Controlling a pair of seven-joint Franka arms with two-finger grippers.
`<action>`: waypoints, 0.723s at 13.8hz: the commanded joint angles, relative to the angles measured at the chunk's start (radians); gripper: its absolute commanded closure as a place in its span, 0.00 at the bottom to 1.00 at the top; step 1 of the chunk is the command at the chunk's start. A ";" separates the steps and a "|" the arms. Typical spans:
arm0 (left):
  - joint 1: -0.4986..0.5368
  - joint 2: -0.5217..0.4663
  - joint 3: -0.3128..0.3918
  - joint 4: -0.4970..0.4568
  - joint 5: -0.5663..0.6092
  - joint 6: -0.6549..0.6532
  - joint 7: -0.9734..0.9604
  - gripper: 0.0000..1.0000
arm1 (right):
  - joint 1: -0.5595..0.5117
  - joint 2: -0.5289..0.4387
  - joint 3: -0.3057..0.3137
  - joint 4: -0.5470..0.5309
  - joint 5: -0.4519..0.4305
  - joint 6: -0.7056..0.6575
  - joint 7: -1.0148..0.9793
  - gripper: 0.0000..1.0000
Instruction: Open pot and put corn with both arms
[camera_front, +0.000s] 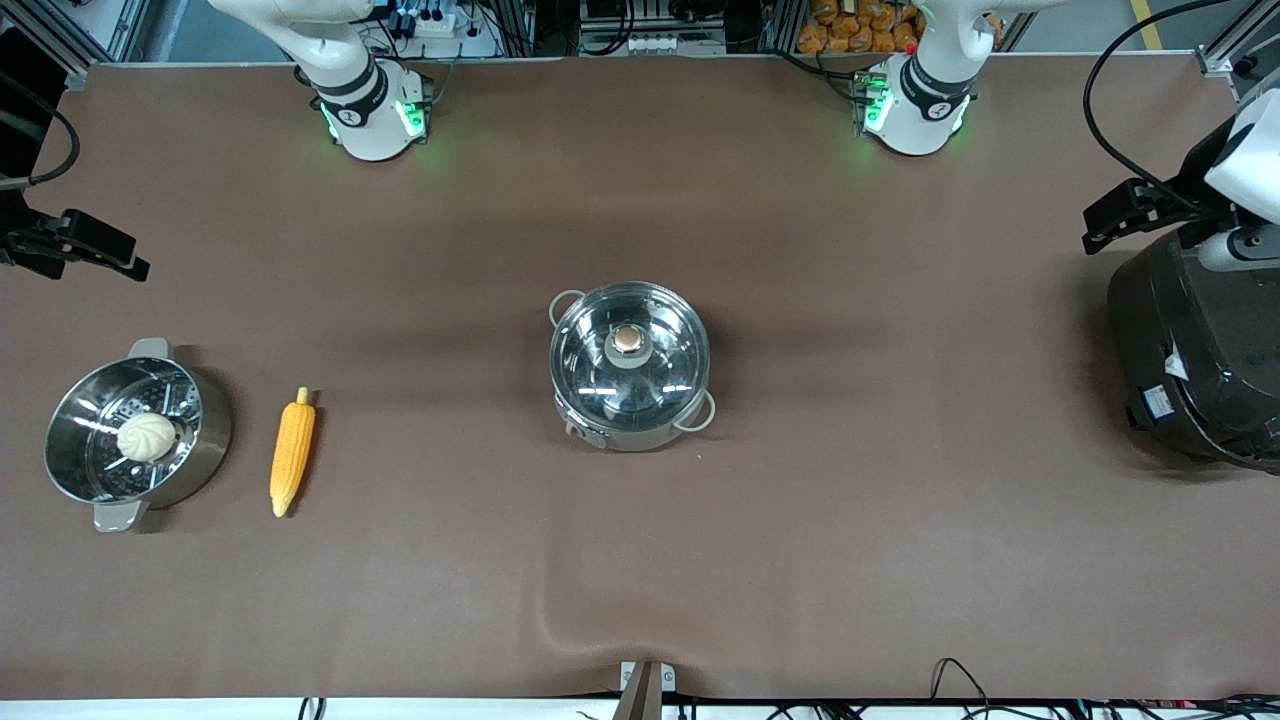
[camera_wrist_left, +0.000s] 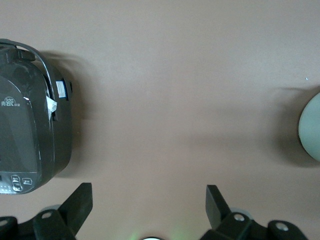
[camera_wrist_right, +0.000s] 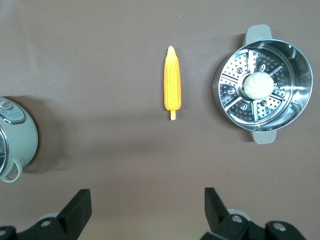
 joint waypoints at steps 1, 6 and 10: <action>-0.006 0.003 0.006 0.022 -0.002 -0.019 0.009 0.00 | 0.001 -0.007 0.002 -0.006 0.011 0.004 0.019 0.00; 0.017 0.031 0.000 0.030 -0.005 -0.019 0.021 0.00 | 0.002 -0.007 0.003 -0.006 0.011 0.004 0.019 0.00; 0.008 0.023 -0.005 0.024 -0.014 -0.024 0.017 0.00 | 0.004 0.001 0.003 -0.006 0.011 0.000 0.017 0.00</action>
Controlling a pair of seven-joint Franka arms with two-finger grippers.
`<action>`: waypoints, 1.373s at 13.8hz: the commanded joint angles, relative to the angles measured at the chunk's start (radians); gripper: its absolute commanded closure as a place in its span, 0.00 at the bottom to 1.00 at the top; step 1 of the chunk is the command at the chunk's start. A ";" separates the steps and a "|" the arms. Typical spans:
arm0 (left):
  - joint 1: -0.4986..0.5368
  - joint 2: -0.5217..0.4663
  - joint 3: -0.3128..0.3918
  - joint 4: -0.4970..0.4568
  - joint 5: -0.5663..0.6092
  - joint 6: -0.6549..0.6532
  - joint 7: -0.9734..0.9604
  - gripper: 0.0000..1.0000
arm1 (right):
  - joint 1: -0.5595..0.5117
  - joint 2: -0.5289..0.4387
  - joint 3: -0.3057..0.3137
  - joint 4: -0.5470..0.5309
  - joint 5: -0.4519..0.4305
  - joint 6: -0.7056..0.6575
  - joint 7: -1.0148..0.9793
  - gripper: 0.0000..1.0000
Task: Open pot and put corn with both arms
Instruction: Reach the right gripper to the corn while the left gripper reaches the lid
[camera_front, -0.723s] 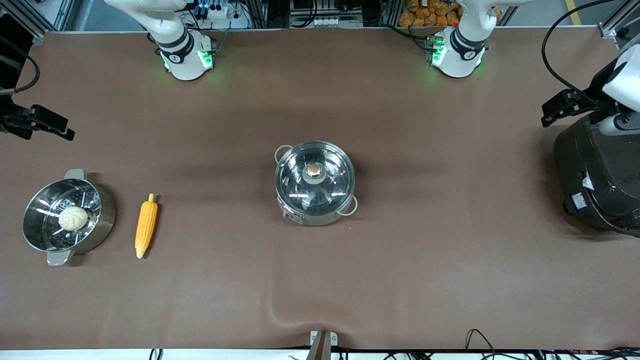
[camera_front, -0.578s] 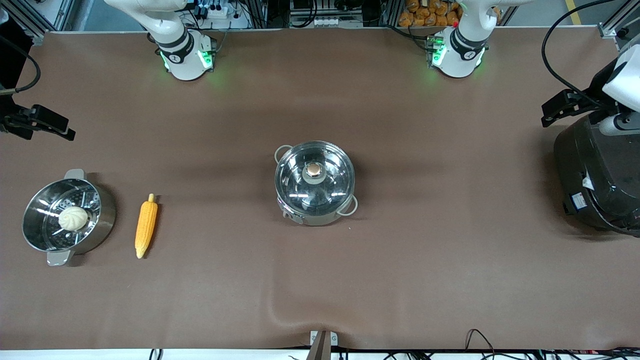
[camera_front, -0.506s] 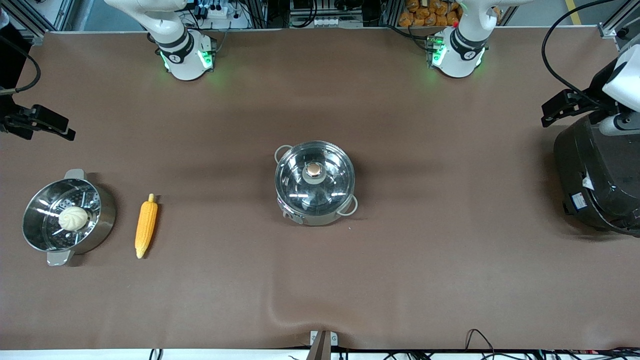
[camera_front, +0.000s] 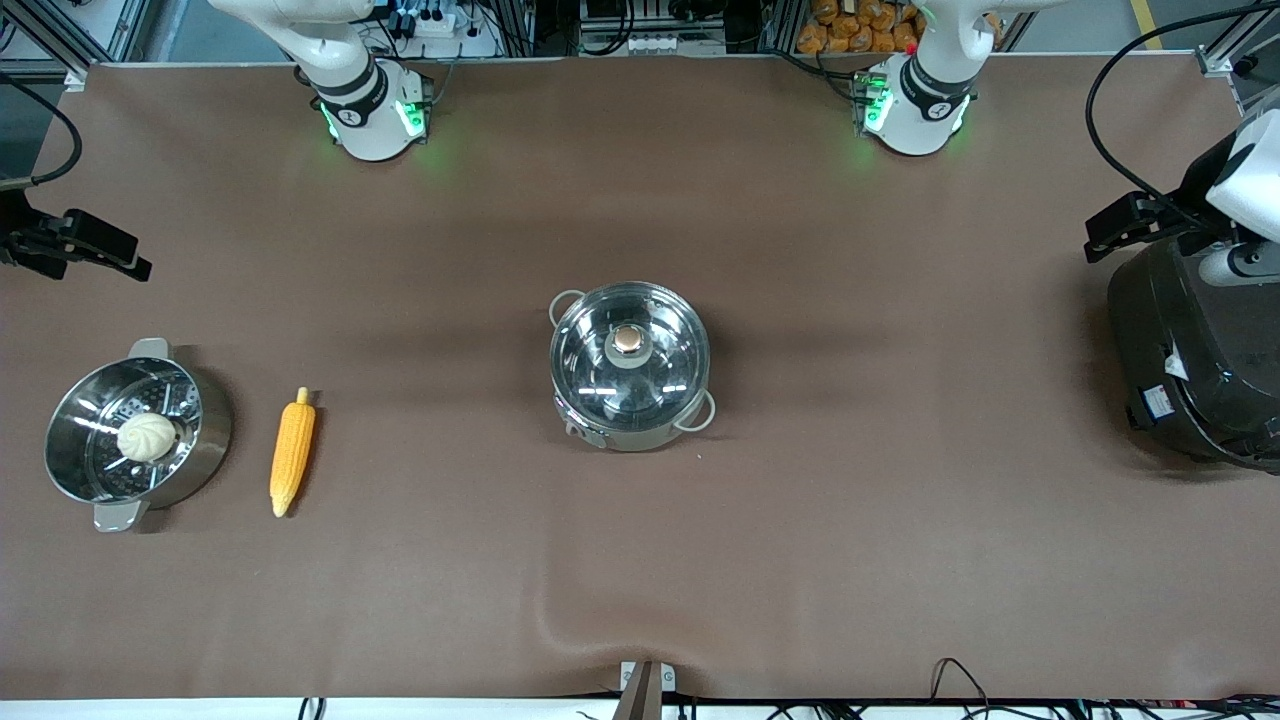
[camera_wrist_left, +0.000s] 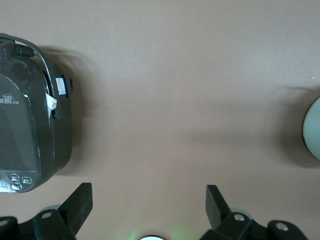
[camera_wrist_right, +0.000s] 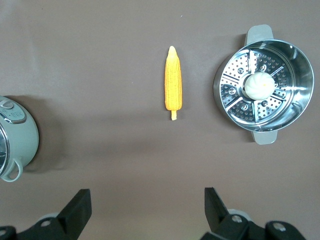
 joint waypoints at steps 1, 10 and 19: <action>-0.003 0.003 -0.005 0.023 -0.016 -0.023 0.016 0.00 | 0.004 0.011 0.002 -0.004 0.016 -0.001 0.017 0.00; -0.011 0.052 -0.083 0.020 0.000 0.005 0.002 0.00 | -0.100 0.241 -0.002 0.030 0.327 0.013 -0.016 0.00; -0.107 0.165 -0.220 0.086 -0.008 0.014 -0.356 0.00 | -0.008 0.351 -0.002 0.030 0.165 0.034 -0.173 0.00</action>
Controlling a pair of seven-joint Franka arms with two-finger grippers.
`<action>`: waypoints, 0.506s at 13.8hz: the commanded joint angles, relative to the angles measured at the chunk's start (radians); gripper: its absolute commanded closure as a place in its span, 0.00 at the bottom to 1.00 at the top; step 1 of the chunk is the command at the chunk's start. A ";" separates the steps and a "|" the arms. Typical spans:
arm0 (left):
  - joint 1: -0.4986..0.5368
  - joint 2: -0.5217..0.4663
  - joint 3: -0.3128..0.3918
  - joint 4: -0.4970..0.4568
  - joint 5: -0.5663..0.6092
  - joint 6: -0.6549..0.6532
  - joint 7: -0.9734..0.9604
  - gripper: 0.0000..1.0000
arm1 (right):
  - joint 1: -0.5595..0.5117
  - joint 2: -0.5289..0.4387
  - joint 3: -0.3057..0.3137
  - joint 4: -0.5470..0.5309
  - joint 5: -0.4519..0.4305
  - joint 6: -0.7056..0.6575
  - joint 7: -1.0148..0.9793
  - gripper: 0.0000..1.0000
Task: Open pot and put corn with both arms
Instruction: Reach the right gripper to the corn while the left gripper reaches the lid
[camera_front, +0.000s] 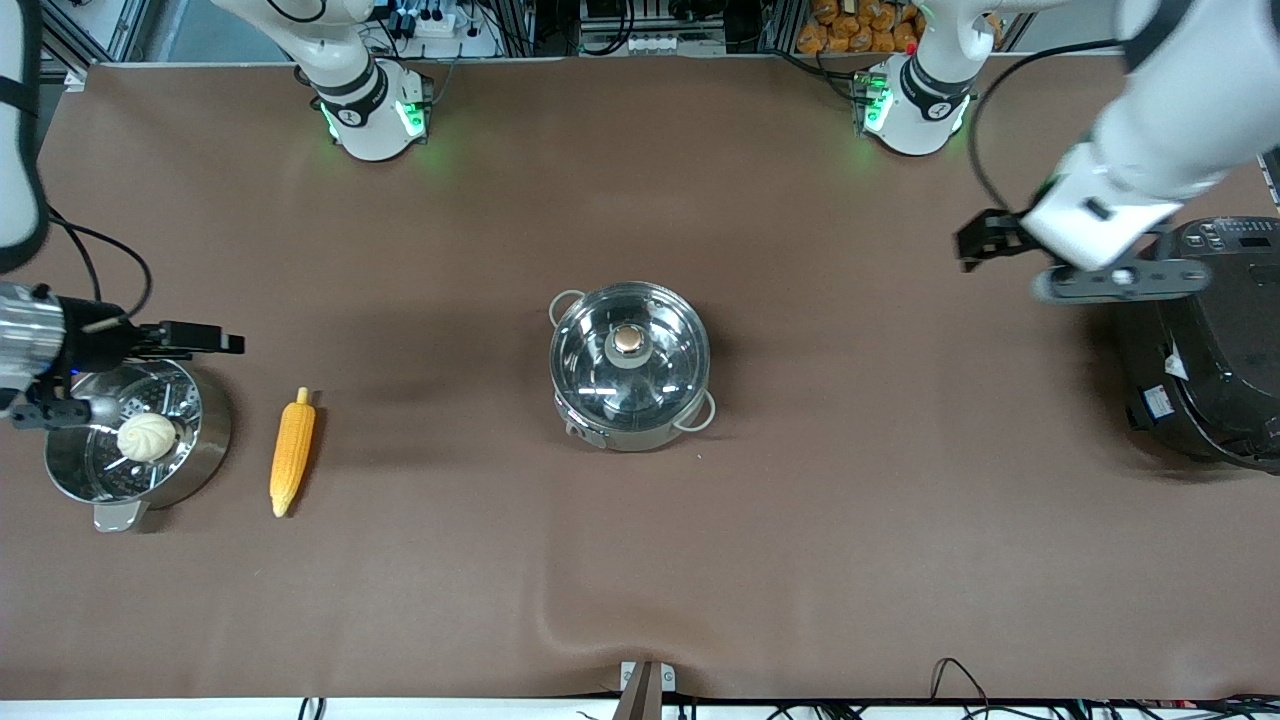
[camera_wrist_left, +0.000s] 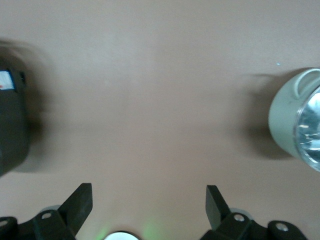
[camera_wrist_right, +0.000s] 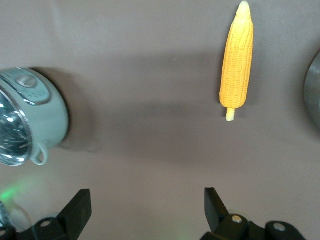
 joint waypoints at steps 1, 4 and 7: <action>-0.096 0.105 -0.009 0.092 -0.007 0.016 -0.170 0.00 | 0.058 0.066 0.000 0.028 -0.080 0.041 -0.005 0.00; -0.211 0.179 -0.009 0.101 -0.007 0.114 -0.346 0.00 | 0.052 0.095 0.000 0.028 -0.095 0.081 -0.031 0.00; -0.349 0.271 -0.001 0.107 -0.003 0.279 -0.627 0.00 | 0.053 0.170 0.000 0.017 -0.154 0.205 -0.035 0.00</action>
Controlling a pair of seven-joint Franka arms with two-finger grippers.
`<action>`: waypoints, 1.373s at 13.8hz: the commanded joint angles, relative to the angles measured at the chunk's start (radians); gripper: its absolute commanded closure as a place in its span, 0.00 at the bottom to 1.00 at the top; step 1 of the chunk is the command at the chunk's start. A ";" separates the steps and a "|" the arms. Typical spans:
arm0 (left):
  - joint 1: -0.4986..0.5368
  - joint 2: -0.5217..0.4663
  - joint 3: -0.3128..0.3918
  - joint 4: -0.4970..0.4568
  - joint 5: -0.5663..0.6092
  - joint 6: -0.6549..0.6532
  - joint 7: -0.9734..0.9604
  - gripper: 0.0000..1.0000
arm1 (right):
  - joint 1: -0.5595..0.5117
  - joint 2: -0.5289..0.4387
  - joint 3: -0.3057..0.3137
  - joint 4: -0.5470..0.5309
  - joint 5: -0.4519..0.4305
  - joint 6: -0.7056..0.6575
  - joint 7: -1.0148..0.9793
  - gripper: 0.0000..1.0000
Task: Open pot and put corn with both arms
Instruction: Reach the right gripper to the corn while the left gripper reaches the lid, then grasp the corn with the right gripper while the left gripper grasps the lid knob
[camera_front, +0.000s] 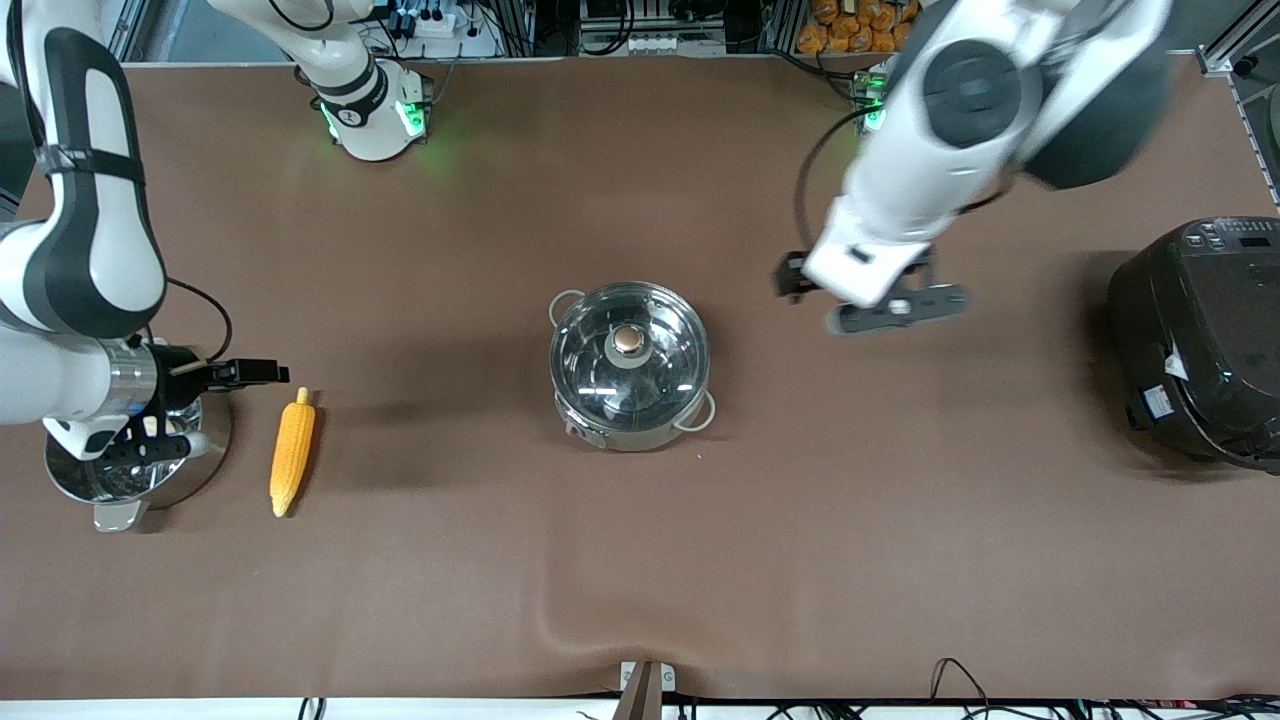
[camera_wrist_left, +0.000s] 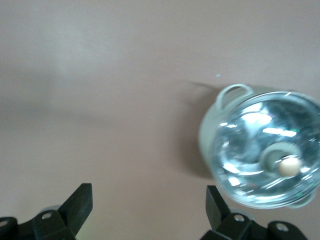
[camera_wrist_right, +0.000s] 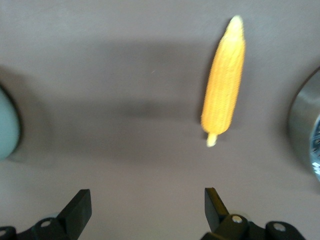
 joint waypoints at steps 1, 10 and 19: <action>-0.109 0.106 0.019 0.053 -0.003 0.126 -0.210 0.00 | -0.009 0.087 -0.001 0.017 -0.048 0.088 -0.016 0.00; -0.342 0.330 0.128 0.174 0.098 0.291 -0.601 0.00 | -0.029 0.216 0.000 -0.111 -0.120 0.358 -0.012 0.00; -0.355 0.392 0.130 0.169 0.100 0.369 -0.616 0.10 | -0.033 0.276 0.000 -0.108 -0.128 0.452 -0.019 0.00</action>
